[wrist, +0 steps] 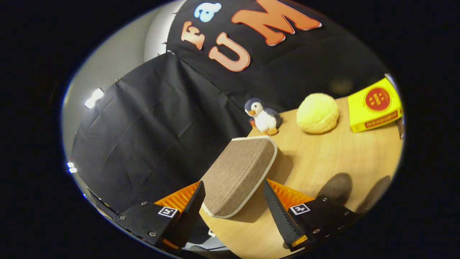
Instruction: Open the storage box then place both shoes into the box .Put the left shoe in first, then the right shoe, with the right side of both shoes facing outward in a uniform manner.
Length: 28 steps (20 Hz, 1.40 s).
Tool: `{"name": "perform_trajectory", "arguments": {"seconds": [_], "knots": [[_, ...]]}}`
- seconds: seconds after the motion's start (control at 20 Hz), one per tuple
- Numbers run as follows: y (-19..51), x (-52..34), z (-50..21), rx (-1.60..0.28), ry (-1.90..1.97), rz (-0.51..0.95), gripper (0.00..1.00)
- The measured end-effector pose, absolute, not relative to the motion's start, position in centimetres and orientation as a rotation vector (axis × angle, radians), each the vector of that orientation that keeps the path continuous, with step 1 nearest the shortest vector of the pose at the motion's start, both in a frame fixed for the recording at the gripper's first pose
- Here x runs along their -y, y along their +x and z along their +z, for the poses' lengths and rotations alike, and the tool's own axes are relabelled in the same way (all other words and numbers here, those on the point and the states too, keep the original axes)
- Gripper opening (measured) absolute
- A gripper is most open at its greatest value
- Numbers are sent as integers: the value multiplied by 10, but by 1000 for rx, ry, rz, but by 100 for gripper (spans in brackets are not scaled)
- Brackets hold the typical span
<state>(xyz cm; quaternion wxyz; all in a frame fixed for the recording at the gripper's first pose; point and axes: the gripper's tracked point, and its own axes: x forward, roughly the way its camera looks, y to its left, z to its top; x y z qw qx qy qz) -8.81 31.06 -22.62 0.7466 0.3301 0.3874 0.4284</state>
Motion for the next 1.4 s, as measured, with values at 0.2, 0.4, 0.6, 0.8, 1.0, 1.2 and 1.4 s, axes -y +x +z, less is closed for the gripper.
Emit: {"name": "perform_trajectory", "arguments": {"seconds": [0.2,0.4,0.6,0.8,1.0,1.2,1.4], "knots": [[-103,-335,-263,-971,876,964,96],[-121,-352,-291,-1066,1001,989,95],[-129,-361,-293,-1063,1162,1029,94],[-122,-360,-273,-977,1347,1046,82],[-124,-360,-270,-957,1352,1067,67],[-109,-348,-240,-842,1400,1052,35],[-95,-348,-222,-806,1376,1004,12]]}}
